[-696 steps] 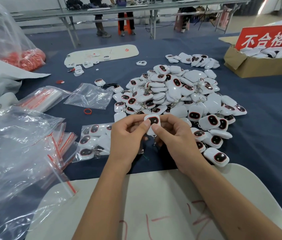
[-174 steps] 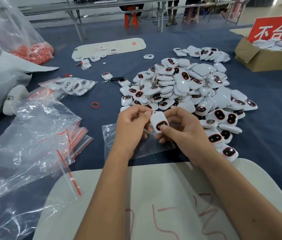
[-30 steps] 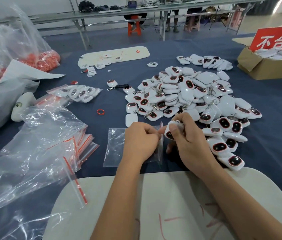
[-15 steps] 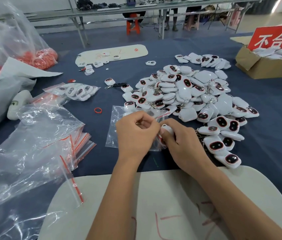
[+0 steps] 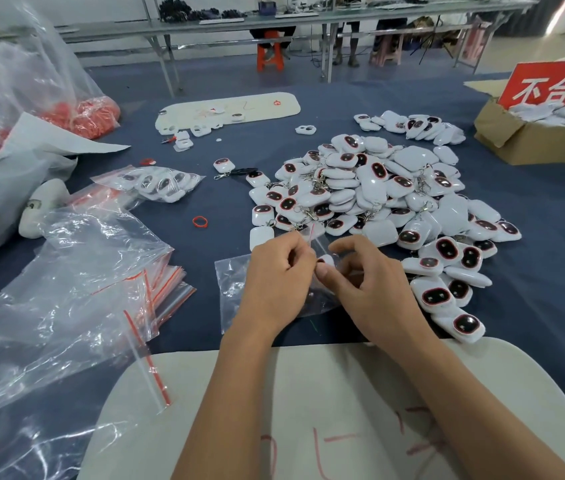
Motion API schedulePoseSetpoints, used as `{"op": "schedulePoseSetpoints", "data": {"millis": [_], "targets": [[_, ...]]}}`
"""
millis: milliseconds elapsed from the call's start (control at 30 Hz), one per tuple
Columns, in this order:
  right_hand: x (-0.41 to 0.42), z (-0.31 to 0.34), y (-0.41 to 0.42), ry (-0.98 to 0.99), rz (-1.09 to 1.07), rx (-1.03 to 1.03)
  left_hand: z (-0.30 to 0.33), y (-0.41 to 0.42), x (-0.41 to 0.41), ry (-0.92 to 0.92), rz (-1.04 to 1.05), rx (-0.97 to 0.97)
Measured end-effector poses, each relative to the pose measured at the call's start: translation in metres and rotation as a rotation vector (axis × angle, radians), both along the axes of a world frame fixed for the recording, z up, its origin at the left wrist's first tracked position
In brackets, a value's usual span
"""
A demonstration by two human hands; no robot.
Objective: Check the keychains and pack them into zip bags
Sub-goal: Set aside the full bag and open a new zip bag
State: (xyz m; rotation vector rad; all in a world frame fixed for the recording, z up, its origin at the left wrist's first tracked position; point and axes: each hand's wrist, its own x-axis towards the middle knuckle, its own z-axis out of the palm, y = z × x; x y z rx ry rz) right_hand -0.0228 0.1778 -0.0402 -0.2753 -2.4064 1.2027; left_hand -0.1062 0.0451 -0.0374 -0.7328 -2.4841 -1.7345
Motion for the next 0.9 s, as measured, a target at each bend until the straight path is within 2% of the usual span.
{"op": "schedulePoseSetpoints", "data": {"millis": [167,333,500,567,633,700,767,833,900], "targets": [[0.002,-0.001,-0.003,0.044,0.017,0.050,0.000,0.003,0.003,0.010,-0.018,0.022],[0.003,-0.001,-0.003,0.037,-0.068,-0.002,0.004,0.009,0.009,0.039,-0.034,0.071],[0.006,0.007,-0.002,-0.041,0.253,0.035,0.007,0.012,0.011,0.126,0.079,0.095],[0.005,0.008,-0.002,-0.061,0.305,0.039,0.007,0.009,0.009,0.160,0.149,0.123],[0.004,0.005,-0.003,0.059,0.208,0.078,0.007,0.008,0.007,0.174,0.194,0.134],[0.005,0.003,-0.003,0.240,0.004,0.138,0.006,0.010,0.007,0.171,0.203,0.132],[0.004,0.002,0.002,0.288,-0.242,0.261,0.005,0.011,0.008,0.160,0.157,0.130],[0.000,0.000,0.009,0.093,-0.409,0.484,0.004,0.014,0.010,0.132,0.082,0.122],[-0.005,0.002,0.009,-0.253,-0.394,0.657,0.002,0.023,0.014,0.061,0.025,0.108]]}}
